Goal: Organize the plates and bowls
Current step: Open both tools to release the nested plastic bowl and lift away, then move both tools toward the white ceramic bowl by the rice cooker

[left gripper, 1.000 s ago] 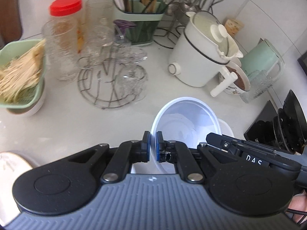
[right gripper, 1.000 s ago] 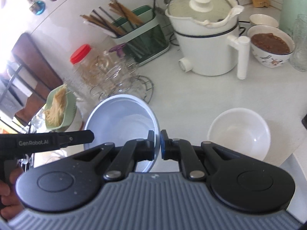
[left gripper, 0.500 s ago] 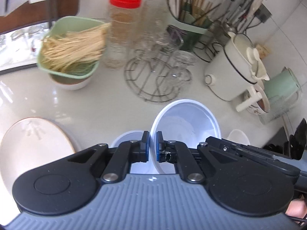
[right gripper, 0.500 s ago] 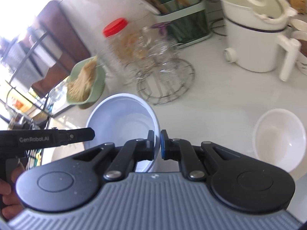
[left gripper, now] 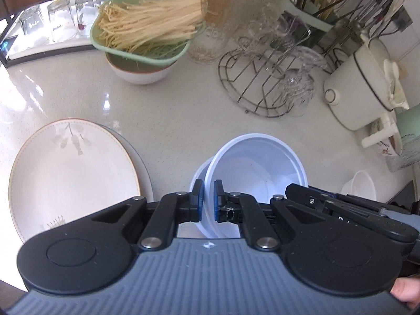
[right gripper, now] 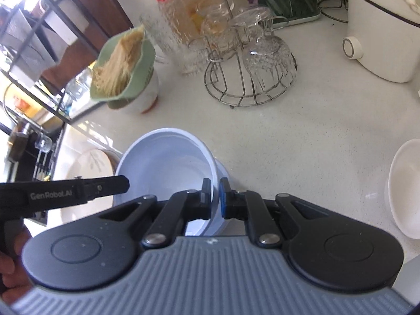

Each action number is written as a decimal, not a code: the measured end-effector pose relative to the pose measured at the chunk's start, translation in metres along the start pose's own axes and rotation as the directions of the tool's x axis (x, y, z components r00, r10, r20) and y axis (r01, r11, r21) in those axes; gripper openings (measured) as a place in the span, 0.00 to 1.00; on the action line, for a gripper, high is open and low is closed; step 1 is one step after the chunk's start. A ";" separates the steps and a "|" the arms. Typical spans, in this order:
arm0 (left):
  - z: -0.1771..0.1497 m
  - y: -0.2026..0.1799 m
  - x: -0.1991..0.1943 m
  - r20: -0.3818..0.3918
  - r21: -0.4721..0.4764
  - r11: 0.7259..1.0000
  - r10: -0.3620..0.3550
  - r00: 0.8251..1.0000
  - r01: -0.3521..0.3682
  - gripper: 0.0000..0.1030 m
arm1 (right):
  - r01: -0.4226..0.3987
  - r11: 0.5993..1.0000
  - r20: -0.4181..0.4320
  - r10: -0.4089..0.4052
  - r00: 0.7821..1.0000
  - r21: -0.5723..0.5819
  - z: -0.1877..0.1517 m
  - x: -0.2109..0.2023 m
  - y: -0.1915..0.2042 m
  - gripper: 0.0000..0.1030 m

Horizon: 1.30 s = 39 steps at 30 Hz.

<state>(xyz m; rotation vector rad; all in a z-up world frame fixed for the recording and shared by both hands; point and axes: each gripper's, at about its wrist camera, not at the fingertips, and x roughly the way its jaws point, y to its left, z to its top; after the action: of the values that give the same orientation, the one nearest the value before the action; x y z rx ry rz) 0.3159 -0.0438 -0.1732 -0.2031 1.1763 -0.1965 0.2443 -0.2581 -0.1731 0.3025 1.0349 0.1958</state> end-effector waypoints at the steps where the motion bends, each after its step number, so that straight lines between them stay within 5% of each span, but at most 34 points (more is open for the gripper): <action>1: -0.001 0.000 0.003 -0.003 0.003 1.000 0.004 1.000 -0.004 0.07 | 0.004 1.000 -0.003 -0.004 1.000 0.000 0.000 0.002 0.001 0.11; 10: 0.000 0.008 0.011 -0.052 0.007 1.000 -0.002 0.999 0.002 0.08 | 0.011 0.999 -0.008 -0.010 1.000 0.037 -0.001 0.008 -0.001 0.12; 14: 0.005 0.008 0.000 -0.026 0.031 0.999 -0.015 1.000 0.016 0.24 | 0.025 0.999 0.016 -0.026 1.000 0.049 0.002 0.002 0.000 0.31; 26: 0.021 -0.028 -0.042 0.061 0.180 0.980 -0.093 0.994 0.081 0.28 | 0.050 0.998 0.215 -0.060 0.975 0.048 0.004 -0.051 0.002 0.31; 39: 0.021 -0.076 -0.055 0.087 0.301 0.941 -0.190 0.978 0.156 0.28 | 0.131 0.982 0.327 -0.169 0.930 0.137 -0.010 -0.091 -0.021 0.31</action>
<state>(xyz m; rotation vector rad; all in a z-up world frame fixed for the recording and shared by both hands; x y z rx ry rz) 0.3111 -0.1017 -0.0968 -0.0551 1.0010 -0.5046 0.1910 -0.3036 -0.1111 0.3441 0.7246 -0.0544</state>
